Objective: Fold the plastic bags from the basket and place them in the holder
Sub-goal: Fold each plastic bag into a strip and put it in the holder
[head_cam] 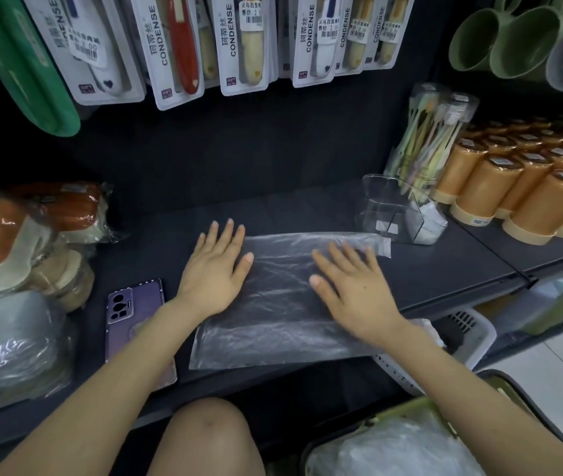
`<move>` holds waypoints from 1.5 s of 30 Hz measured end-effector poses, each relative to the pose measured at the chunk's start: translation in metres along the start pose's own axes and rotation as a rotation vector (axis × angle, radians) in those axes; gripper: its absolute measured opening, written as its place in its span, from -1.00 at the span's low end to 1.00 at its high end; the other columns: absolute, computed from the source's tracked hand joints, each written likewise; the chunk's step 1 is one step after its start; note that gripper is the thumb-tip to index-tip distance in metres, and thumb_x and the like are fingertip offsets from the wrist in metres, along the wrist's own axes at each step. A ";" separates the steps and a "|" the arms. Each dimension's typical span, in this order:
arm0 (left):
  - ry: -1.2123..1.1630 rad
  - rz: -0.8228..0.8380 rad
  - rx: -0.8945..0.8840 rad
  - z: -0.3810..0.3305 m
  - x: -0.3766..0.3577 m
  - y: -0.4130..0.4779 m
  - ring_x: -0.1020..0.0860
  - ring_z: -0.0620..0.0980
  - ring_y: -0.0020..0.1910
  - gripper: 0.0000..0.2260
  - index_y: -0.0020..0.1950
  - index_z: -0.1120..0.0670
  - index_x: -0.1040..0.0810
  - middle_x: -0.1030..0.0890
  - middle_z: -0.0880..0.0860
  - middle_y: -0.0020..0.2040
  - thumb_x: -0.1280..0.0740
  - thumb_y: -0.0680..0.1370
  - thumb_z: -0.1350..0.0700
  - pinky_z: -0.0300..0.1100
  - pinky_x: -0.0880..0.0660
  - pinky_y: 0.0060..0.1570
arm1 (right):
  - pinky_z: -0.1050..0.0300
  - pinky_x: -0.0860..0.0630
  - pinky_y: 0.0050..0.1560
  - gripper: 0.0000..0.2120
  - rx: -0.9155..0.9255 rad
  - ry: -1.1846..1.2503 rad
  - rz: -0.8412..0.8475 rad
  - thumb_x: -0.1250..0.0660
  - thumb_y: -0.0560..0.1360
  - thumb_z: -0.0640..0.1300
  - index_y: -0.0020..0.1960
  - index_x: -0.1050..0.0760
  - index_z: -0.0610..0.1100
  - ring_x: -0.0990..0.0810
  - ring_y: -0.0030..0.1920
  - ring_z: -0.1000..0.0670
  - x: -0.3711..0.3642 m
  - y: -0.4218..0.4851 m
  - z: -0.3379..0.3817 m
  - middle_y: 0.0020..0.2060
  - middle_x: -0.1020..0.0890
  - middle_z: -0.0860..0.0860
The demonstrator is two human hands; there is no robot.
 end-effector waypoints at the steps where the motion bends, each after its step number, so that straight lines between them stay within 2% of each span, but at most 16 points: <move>1: -0.003 -0.001 -0.055 -0.006 0.003 -0.010 0.22 -0.01 0.55 -0.34 0.57 0.04 0.09 0.17 -0.03 0.55 0.29 0.57 -0.30 -0.18 0.30 0.48 | -0.17 0.11 0.50 -0.22 0.075 0.030 -0.041 0.36 0.56 0.31 0.47 -0.33 -0.07 -0.26 0.48 -0.19 0.000 -0.012 0.013 0.44 -0.37 -0.14; 4: -0.034 0.099 -0.211 -0.024 -0.004 -0.044 0.29 -0.10 0.51 -0.10 0.52 -0.05 0.19 0.23 -0.13 0.48 0.55 0.29 -0.47 -0.26 0.37 0.40 | -0.20 -0.03 0.43 -0.39 0.298 0.039 -0.093 0.11 0.62 0.26 0.40 -0.43 -0.07 -0.36 0.43 -0.15 -0.007 -0.046 0.038 0.38 -0.46 -0.12; 7: -0.011 0.200 -0.253 -0.026 -0.020 -0.060 0.31 -0.08 0.51 -0.09 0.46 -0.09 0.28 0.30 -0.12 0.46 0.62 0.19 -0.48 -0.24 0.42 0.38 | -0.22 -0.11 0.42 -0.40 0.435 0.002 -0.100 -0.17 0.50 0.33 0.35 -0.48 -0.06 -0.40 0.41 -0.09 -0.007 -0.064 0.038 0.35 -0.50 -0.05; 9: 0.029 0.214 -0.261 -0.025 -0.024 -0.059 0.34 -0.08 0.49 -0.04 0.48 -0.08 0.29 0.33 -0.11 0.46 0.64 0.16 -0.48 -0.23 0.43 0.38 | -0.21 -0.17 0.40 -0.47 0.493 -0.066 -0.147 -0.35 0.41 0.23 0.26 -0.54 -0.06 -0.48 0.32 -0.07 -0.004 -0.069 0.030 0.26 -0.57 -0.01; 13: -0.034 0.286 -0.258 -0.023 -0.023 -0.053 0.36 -0.15 0.44 0.00 0.49 -0.12 0.27 0.31 -0.14 0.45 0.55 0.14 -0.55 -0.27 0.41 0.36 | 0.00 -0.33 0.28 -0.88 0.530 -0.065 -0.341 -0.33 0.49 -0.07 -0.09 -0.59 -0.11 -0.60 -0.04 -0.04 0.009 -0.075 0.018 -0.07 -0.67 0.03; 16: -0.347 0.291 -0.174 -0.025 -0.013 -0.057 0.19 -0.21 0.50 -0.12 0.56 -0.11 0.01 0.11 -0.16 0.52 0.20 0.35 -0.56 -0.34 0.24 0.42 | 0.06 -0.43 0.14 -0.77 0.438 0.020 -0.339 -0.26 0.56 -0.05 -0.20 -0.59 -0.09 -0.60 -0.22 0.01 0.018 -0.082 0.014 -0.26 -0.65 0.08; 19: -0.834 0.223 -0.025 -0.019 0.002 -0.063 -0.30 -0.23 0.43 -0.40 0.34 -0.08 -0.48 -0.42 -0.13 0.41 -0.21 0.43 -0.40 -0.54 -0.15 0.29 | 0.02 -0.54 -0.08 -0.66 0.154 0.242 -0.177 -0.20 0.55 0.16 -0.20 -0.59 -0.02 -0.58 -0.34 0.05 0.034 -0.088 0.012 -0.39 -0.62 0.10; 22: -1.172 0.178 0.112 -0.009 0.015 -0.069 -0.63 -0.09 0.09 -0.25 0.06 0.05 -0.64 -0.70 -0.02 0.03 -0.17 0.28 -0.55 -0.41 -0.47 0.09 | 0.06 -0.56 -0.09 -0.82 -0.110 0.535 0.010 -0.32 0.49 0.11 -0.22 -0.59 0.07 -0.62 -0.24 0.14 0.054 -0.091 0.011 -0.31 -0.66 0.12; 25: -1.339 0.088 0.192 -0.001 0.026 -0.075 -0.67 0.04 -0.09 -0.19 0.03 0.21 -0.61 -0.70 0.16 -0.06 0.09 0.48 -0.45 -0.19 -0.56 -0.01 | 0.14 -0.50 -0.17 -0.84 -0.207 0.692 0.109 -0.40 0.49 -0.06 -0.26 -0.62 -0.05 -0.58 -0.35 0.07 0.077 -0.080 0.012 -0.36 -0.66 0.00; 28: -1.359 -0.004 0.239 0.003 0.030 -0.077 -0.64 0.03 -0.13 -0.24 0.00 0.18 -0.62 -0.70 0.16 -0.14 0.14 0.44 -0.36 -0.15 -0.51 -0.05 | 0.23 -0.46 -0.25 -0.81 -0.277 0.732 0.168 -0.41 0.50 -0.11 -0.26 -0.62 -0.17 -0.50 -0.43 0.12 0.088 -0.056 0.009 -0.47 -0.60 -0.02; 31: -1.301 -0.078 0.342 0.005 0.024 -0.075 -0.64 0.03 -0.08 -0.31 -0.01 0.06 -0.63 -0.69 0.08 -0.15 0.09 0.41 -0.40 -0.09 -0.53 -0.03 | 0.16 -0.53 -0.07 -0.85 -0.324 0.726 0.246 -0.41 0.49 -0.17 -0.19 -0.65 -0.24 -0.58 -0.26 0.10 0.080 -0.024 0.002 -0.32 -0.67 0.00; 34: -1.204 -0.156 0.366 0.005 0.020 -0.071 -0.64 0.01 -0.07 -0.38 -0.01 -0.06 -0.61 -0.70 0.03 -0.13 0.09 0.43 -0.41 -0.05 -0.54 -0.01 | 0.21 -0.47 -0.14 -0.83 -0.380 0.665 0.333 -0.40 0.49 -0.19 -0.25 -0.62 -0.24 -0.54 -0.23 0.09 0.062 0.004 -0.009 -0.31 -0.62 0.03; 36: -1.185 -0.196 0.381 0.004 0.019 -0.068 -0.64 0.02 -0.15 -0.40 -0.02 -0.06 -0.59 -0.69 0.07 -0.16 0.08 0.43 -0.41 0.00 -0.54 -0.02 | 0.23 -0.44 -0.20 -0.79 -0.426 0.641 0.373 -0.39 0.50 -0.20 -0.30 -0.59 -0.19 -0.51 -0.26 0.09 0.049 0.015 -0.016 -0.35 -0.58 0.04; 39: -1.085 -0.231 0.397 0.009 0.018 -0.061 -0.59 0.02 -0.28 -0.53 -0.07 -0.05 -0.55 -0.65 0.08 -0.24 -0.07 0.48 -0.38 0.04 -0.56 -0.04 | 0.14 -0.48 -0.11 -0.84 -0.447 0.581 0.390 -0.39 0.49 -0.20 -0.18 -0.63 -0.30 -0.55 -0.21 0.01 0.032 0.024 -0.024 -0.28 -0.61 -0.06; 42: -0.886 -0.187 0.375 0.013 0.011 -0.054 -0.62 0.10 -0.29 -0.73 0.09 0.03 -0.50 -0.63 0.05 -0.35 -0.33 0.54 -0.13 0.12 -0.58 -0.07 | 0.06 -0.53 0.02 -0.86 -0.428 0.499 0.376 -0.42 0.48 -0.16 -0.22 -0.64 -0.19 -0.63 -0.11 -0.03 0.023 0.027 -0.026 -0.19 -0.68 -0.08; 45: -0.670 -0.165 0.362 0.012 0.006 -0.047 -0.61 0.03 -0.27 -0.68 0.29 0.10 -0.42 -0.63 -0.01 -0.35 -0.33 0.57 0.05 -0.09 -0.51 -0.18 | 0.03 -0.55 0.07 -0.88 -0.426 0.466 0.358 -0.44 0.47 -0.13 -0.17 -0.66 -0.18 -0.64 -0.06 -0.01 0.020 0.028 -0.028 -0.14 -0.70 -0.06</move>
Point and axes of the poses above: each hand's wrist, its own y-axis towards the middle knuckle, its own x-axis out of the back of the hand, z = x × y, the point moved 4 cm from there along y, towards the middle knuckle
